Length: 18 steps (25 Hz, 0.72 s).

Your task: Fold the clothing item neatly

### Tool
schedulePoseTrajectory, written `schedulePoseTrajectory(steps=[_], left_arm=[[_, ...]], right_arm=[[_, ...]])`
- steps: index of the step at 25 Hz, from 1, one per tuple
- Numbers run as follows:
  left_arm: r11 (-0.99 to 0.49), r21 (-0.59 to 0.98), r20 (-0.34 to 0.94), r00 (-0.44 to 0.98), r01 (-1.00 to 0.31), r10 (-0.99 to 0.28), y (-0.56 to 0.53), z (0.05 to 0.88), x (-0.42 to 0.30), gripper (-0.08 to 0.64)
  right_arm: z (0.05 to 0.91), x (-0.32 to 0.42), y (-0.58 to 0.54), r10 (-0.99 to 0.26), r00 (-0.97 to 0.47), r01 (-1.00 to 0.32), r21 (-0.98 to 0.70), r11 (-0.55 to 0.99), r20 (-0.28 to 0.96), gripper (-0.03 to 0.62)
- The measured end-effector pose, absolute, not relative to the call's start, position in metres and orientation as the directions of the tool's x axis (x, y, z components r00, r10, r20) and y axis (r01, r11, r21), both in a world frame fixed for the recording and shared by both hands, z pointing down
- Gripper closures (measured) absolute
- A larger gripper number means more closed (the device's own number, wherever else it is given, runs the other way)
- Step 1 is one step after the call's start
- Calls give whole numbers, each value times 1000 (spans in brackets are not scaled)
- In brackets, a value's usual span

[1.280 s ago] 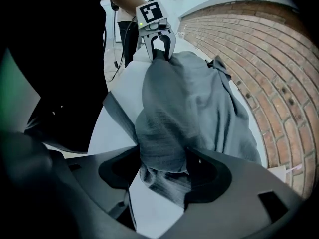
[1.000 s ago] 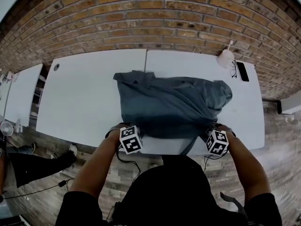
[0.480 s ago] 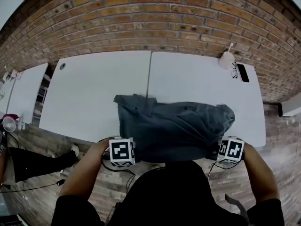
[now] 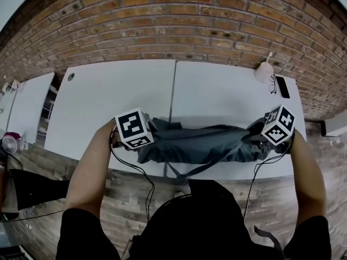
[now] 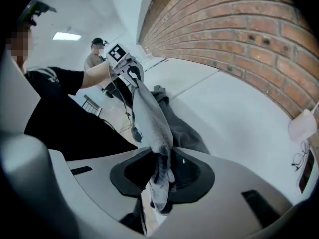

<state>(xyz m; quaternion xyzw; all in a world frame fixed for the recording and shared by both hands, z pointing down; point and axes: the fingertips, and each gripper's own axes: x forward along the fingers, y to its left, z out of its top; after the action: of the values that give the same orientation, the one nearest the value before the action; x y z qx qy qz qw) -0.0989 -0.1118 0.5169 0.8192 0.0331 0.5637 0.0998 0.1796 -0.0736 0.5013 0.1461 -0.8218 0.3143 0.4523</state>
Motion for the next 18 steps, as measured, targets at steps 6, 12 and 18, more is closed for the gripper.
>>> schedulePoseTrajectory(steps=[6,12,18], left_arm=[[-984,46,971,238,-172,4,-206,570,-79,502],[-965,50,984,180,-256,3,-237,635,-76,502],[-926,155,955,291,-345,51,-239,642,-78,502]], right_arm=[[564,212,-158,-28,-441,-704,-327,630,897,503],[634,240,-178,-17,-299,-784,-236,574,954,543],[648,241,-175,-18,-291,-808,-235,540,957,546]])
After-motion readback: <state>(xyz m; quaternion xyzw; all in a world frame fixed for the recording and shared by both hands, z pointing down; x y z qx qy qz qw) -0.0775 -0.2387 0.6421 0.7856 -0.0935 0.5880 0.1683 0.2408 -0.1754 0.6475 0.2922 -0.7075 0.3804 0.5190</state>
